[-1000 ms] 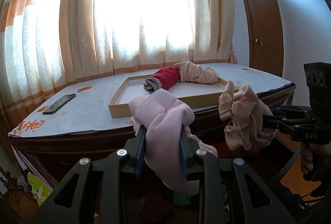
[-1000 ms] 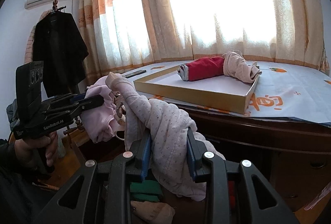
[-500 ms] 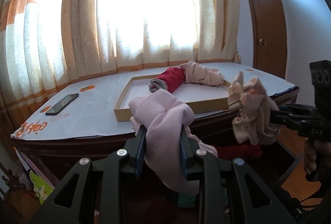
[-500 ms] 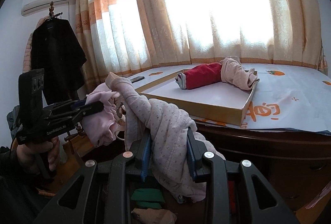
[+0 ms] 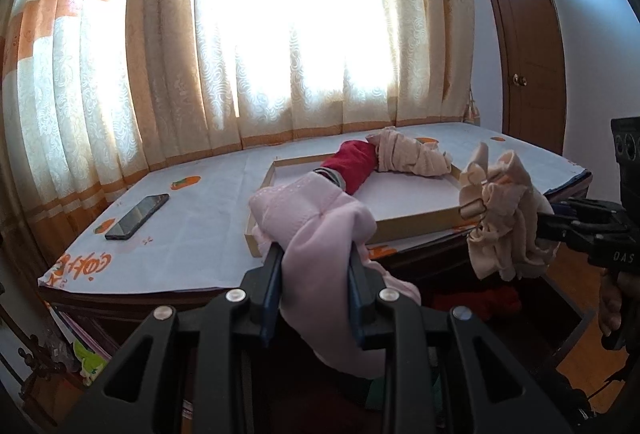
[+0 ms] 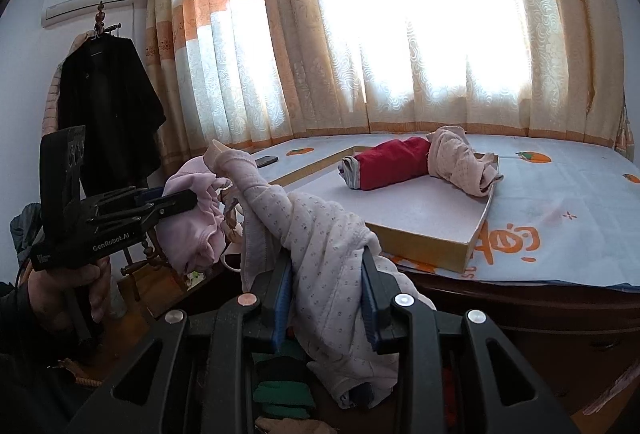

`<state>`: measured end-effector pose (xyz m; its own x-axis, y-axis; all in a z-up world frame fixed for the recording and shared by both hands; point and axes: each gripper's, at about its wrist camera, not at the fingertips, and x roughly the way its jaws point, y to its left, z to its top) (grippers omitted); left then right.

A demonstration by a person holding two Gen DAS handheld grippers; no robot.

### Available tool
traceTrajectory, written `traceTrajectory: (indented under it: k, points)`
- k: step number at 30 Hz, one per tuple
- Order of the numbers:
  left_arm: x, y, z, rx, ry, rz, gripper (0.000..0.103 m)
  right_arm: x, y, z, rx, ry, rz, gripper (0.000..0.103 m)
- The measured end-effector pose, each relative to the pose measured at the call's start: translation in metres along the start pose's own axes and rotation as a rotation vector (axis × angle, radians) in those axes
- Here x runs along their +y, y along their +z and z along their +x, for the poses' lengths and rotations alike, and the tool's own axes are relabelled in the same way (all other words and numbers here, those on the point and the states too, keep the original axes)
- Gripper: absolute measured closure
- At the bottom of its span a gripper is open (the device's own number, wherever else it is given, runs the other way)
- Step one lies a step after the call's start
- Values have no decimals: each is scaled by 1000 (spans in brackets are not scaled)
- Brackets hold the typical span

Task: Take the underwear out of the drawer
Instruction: 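Carry both held garments over the cardboard tray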

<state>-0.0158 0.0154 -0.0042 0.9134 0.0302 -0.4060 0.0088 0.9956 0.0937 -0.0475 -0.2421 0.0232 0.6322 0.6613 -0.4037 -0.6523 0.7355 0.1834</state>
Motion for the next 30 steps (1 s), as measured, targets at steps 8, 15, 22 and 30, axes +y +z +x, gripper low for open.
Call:
traceTrajectory:
  k: [8,15,22,30]
  points:
    - [0,7,2,-2,8,18,76,2,7,5,2,1,-15,71]
    - [1,16,2,-8,22,37,76,4,16,5,-5,5,-27,71]
    - [2,25,2,-25,22,54,76,8,25,8,-7,5,-44,71]
    - [6,34,5,-36,24,70,76,6,34,13,-4,2,-52,71]
